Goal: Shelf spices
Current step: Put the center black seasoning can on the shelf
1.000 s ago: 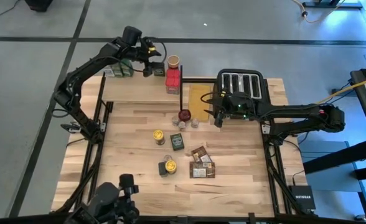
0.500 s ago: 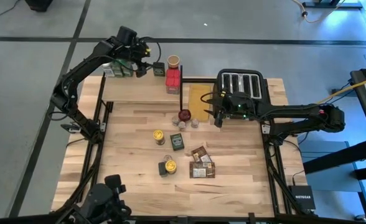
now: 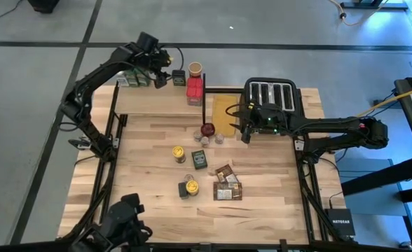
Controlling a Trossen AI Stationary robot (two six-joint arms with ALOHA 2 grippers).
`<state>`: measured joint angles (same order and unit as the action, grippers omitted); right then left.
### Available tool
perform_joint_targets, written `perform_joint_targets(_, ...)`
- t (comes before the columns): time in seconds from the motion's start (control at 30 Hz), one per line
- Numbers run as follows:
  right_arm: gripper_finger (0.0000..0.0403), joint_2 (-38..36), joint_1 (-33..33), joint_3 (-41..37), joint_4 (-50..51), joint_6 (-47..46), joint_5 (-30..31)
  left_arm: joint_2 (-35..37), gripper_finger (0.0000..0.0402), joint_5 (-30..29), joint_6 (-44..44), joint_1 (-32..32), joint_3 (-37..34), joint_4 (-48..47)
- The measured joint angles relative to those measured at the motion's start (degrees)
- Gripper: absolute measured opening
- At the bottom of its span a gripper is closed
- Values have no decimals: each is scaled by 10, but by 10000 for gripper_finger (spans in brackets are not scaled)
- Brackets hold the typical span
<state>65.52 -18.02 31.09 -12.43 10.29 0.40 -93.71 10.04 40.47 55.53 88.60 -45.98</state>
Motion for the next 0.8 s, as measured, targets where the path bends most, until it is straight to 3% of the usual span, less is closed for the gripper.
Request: perform_joint_targets(0.8,241,0,0,0,-3,0,0,-10,225,16,4,-8,0,21)
